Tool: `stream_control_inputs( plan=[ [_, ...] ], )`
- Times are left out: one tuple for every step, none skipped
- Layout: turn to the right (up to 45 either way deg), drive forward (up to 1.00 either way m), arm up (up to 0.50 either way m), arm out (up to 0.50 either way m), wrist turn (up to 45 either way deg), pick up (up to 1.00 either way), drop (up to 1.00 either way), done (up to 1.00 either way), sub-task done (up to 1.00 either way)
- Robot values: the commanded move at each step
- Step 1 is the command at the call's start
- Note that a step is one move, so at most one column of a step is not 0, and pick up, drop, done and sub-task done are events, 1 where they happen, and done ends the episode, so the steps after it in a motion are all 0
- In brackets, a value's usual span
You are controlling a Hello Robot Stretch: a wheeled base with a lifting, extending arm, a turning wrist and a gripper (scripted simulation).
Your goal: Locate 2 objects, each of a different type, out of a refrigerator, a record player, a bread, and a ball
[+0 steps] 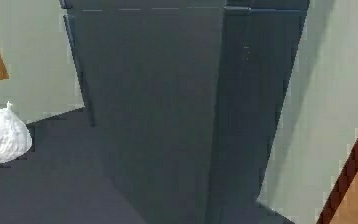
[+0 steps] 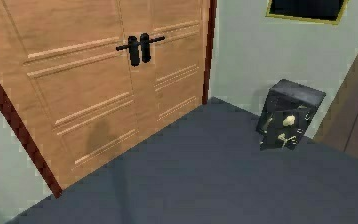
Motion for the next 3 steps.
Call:
stream_control_inputs(
  plan=[
    [-45.0, 0.0, 0.0, 0.0, 0.0, 0.0, 0.0, 0.0, 0.0],
    [-18.0, 0.0, 0.0, 0.0, 0.0, 0.0, 0.0, 0.0, 0.0],
    [-3.0, 0.0, 0.0, 0.0, 0.0, 0.0, 0.0, 0.0, 0.0]
  ],
)
